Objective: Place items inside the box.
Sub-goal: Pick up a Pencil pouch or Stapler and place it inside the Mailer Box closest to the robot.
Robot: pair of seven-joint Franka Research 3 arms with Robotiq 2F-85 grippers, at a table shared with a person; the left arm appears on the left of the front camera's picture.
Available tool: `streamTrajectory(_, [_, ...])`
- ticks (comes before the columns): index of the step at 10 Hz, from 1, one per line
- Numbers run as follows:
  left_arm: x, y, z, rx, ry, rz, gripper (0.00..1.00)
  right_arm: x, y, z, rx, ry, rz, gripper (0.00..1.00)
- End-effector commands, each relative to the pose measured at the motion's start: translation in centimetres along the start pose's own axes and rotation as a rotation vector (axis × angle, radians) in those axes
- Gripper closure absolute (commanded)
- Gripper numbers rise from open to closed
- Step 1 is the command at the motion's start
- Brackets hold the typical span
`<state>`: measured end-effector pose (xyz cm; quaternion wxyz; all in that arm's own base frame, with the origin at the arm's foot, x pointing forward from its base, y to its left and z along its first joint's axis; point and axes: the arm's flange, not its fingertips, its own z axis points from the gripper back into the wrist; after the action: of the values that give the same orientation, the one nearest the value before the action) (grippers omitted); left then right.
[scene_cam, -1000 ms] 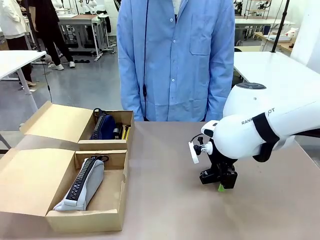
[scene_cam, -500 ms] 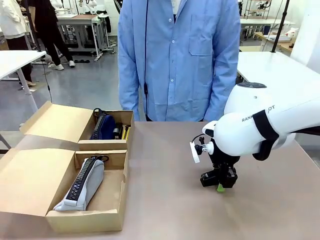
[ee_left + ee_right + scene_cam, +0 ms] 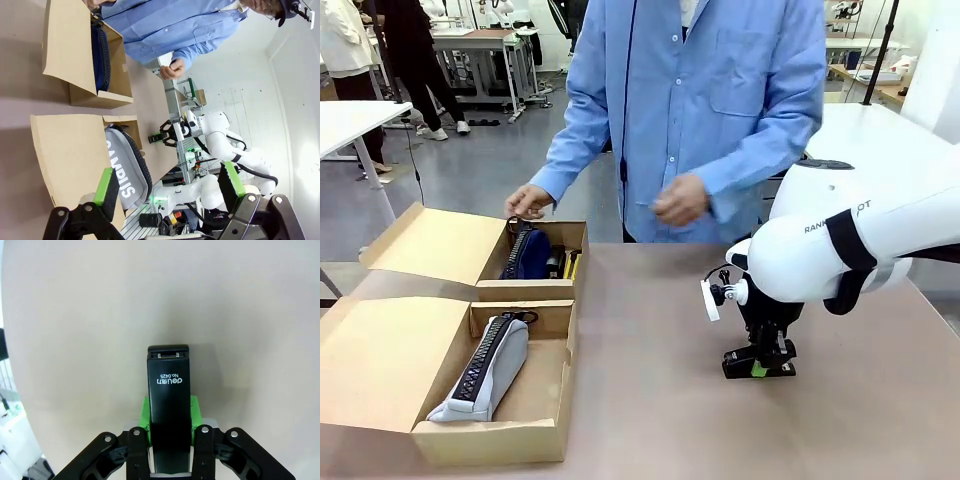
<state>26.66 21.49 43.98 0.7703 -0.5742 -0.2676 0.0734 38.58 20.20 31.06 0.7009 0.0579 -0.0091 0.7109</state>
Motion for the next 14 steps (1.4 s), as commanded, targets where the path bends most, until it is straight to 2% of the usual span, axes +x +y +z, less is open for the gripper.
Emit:
streamTrajectory(1, [0.0,-0.1,0.0,-0.021,-0.011,-0.018,0.0,-0.7,0.1,0.4,0.041,-0.017,-0.004,1.0])
streamTrajectory(3, [0.0,-0.1,0.0,-0.021,-0.011,-0.018,0.0,-0.5,2.0,4.4,0.042,-0.021,-0.175,1.0])
streamTrajectory(4, [0.0,-0.1,0.0,-0.021,-0.011,-0.018,0.0,-0.4,3.8,7.3,0.072,-0.062,-0.281,1.0])
streamTrajectory(5, [0.0,-0.1,0.0,-0.021,-0.011,-0.018,0.0,-0.6,5.8,9.7,0.123,-0.053,-0.41,1.0])
streamTrajectory(6, [0.0,-0.1,0.0,-0.021,-0.011,-0.018,0.0,-0.6,8.4,11.8,0.18,-0.101,-0.494,1.0])
streamTrajectory(9, [0.0,-0.1,0.0,-0.021,-0.011,-0.018,0.0,1.0,13.4,14.2,0.181,-0.115,-0.507,1.0])
streamTrajectory(10, [0.0,-0.1,0.0,-0.021,-0.011,-0.018,0.0,-0.1,10.7,13.8,0.198,-0.083,-0.48,1.0])
streamTrajectory(11, [0.0,-0.1,0.0,-0.021,-0.011,-0.018,0.0,-0.1,10.7,13.8,0.198,-0.083,-0.48,1.0])
streamTrajectory(12, [0.0,-0.1,0.0,-0.021,-0.011,-0.018,0.0,0.5,12.9,15.1,0.191,-0.092,-0.486,0.67])
streamTrajectory(13, [0.0,-0.1,0.0,-0.021,-0.011,-0.018,0.0,0.0,12.3,14.4,0.234,-0.15,-0.775,0.67])
streamTrajectory(14, [0.0,-0.1,0.0,-0.021,-0.011,-0.018,0.0,3.4,11.6,14.5,0.211,-0.294,-0.984,0.67])
